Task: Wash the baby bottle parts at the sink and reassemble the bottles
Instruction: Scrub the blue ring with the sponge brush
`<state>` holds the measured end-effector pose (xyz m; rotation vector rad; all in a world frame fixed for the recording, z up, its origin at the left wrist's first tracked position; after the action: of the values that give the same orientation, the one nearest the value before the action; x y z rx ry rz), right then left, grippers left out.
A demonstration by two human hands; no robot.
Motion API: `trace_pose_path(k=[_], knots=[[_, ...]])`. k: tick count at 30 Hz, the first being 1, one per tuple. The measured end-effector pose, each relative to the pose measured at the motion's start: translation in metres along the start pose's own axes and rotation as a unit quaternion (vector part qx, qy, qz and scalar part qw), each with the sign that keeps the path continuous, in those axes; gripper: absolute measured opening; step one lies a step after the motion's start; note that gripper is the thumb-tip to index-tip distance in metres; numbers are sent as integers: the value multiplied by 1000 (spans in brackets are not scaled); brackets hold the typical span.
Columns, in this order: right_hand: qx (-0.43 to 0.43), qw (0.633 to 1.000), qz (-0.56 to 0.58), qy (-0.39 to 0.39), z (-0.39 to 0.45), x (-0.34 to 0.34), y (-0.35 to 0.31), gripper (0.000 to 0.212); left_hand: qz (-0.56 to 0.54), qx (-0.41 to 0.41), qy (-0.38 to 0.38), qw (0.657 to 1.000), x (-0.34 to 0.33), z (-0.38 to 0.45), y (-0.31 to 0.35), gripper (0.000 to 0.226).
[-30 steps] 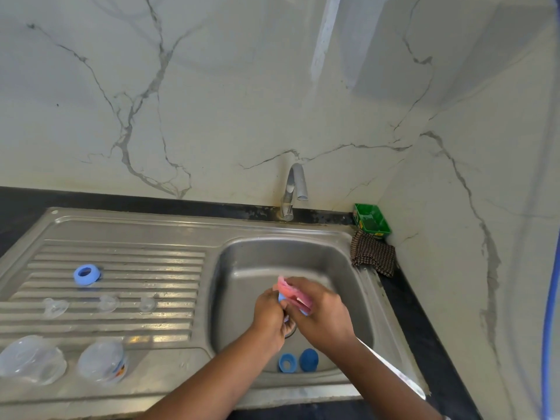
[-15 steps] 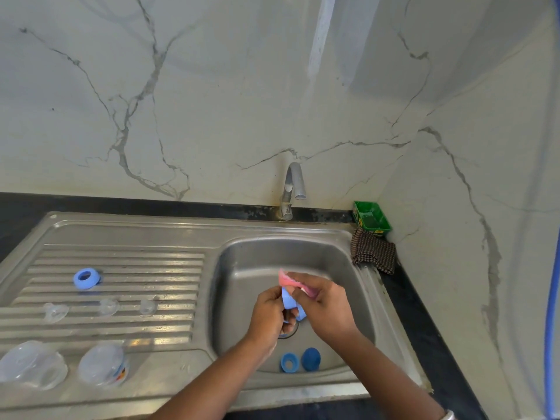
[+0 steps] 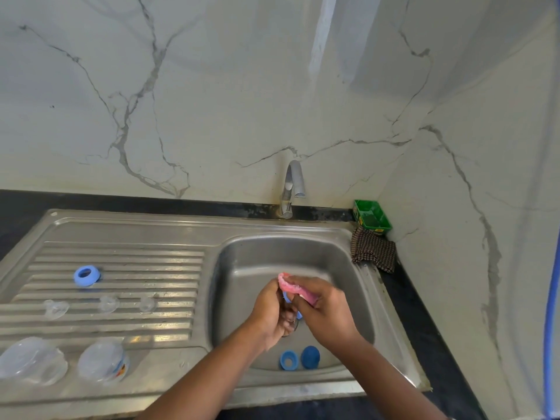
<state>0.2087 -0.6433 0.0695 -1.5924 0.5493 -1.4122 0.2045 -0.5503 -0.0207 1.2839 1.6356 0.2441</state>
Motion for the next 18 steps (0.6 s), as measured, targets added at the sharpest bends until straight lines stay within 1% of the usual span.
trace_pose_path(k=[2, 5, 7, 9, 11, 14, 16, 18], knots=[[9, 1000, -21, -15, -2, -4, -1, 45, -35, 30, -19, 999, -4, -2, -3, 51], [44, 992, -104, -55, -8, -14, -7, 44, -105, 63, -33, 992, -5, -4, -7, 46], [73, 979, -179, -66, -15, -18, -14, 46, -98, 80, -17, 992, 1, -4, -10, 43], [94, 958, -264, -59, -21, -15, -20, 47, -68, 107, 0, 992, 7, -5, -15, 41], [115, 937, -325, -56, -25, -11, -26, 45, -61, 151, -15, 987, 6, -8, -24, 38], [156, 915, -364, -75, -31, -11, -32, 46, -54, 203, -52, 976, 1, -15, -30, 27], [178, 907, -372, -91, -36, -12, -30, 46, -61, 207, -59, 975, 2, -15, -28, 26], [167, 912, -363, -96, -39, -10, -23, 44, -56, 202, -60, 976, 4, -14, -24, 25]])
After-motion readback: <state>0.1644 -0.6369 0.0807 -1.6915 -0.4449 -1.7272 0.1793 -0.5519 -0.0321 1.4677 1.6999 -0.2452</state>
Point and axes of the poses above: each hand's wrist, its own z-axis towards the middle knuckle, its own x-axis out of the back of the hand, y = z × x, the point moved 10 cm from there along z, towards the middle knuckle, and after that the axes turned 12 degrees about -y, right-handed, at the moved point
